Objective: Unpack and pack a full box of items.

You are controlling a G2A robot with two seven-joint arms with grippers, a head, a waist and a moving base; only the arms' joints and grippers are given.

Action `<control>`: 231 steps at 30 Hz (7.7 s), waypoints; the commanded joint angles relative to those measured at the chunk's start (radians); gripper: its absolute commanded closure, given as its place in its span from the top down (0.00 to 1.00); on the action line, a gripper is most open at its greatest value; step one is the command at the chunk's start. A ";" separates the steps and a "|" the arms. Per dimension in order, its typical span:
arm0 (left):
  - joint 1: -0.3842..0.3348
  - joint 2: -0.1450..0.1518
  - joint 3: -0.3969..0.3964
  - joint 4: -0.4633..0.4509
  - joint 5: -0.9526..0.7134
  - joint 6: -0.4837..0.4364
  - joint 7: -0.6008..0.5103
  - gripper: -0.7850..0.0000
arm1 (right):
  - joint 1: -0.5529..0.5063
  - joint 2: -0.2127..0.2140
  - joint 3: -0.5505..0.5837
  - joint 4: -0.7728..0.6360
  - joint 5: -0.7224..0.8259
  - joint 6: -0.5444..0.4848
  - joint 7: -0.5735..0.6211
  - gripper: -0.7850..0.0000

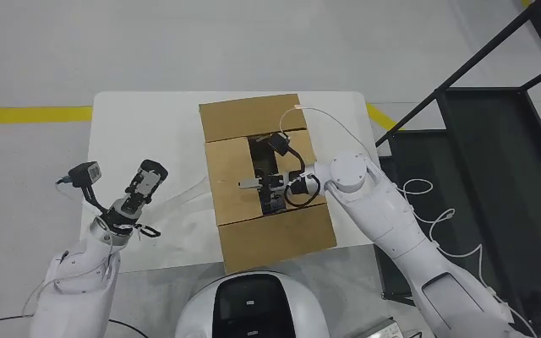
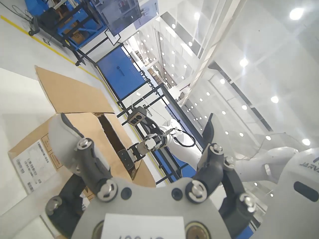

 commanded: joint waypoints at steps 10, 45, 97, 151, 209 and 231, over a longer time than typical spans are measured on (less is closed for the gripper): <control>-0.156 0.019 0.031 0.111 -0.255 0.318 -0.300 1.00 | -0.022 0.014 0.037 -0.007 0.026 -0.035 0.037 1.00; -0.255 0.026 0.058 0.182 -0.199 0.429 -0.249 1.00 | -0.003 -0.005 -0.057 0.055 0.032 -0.083 0.029 1.00; -0.195 0.060 -0.002 0.112 -0.194 0.513 -0.226 1.00 | 0.042 -0.066 -0.082 0.081 0.381 -0.201 0.089 1.00; -0.489 0.031 0.314 0.136 -0.184 0.560 -0.346 1.00 | -0.244 0.047 0.343 -0.145 0.377 -0.170 -0.028 1.00; -0.951 -0.288 0.927 0.935 -0.296 0.267 -0.141 1.00 | -0.386 0.116 0.457 -0.224 0.317 0.050 0.174 1.00; -1.009 -0.371 0.906 0.961 -0.472 0.188 -0.351 1.00 | -0.433 0.128 0.425 -0.378 0.201 0.057 -0.031 1.00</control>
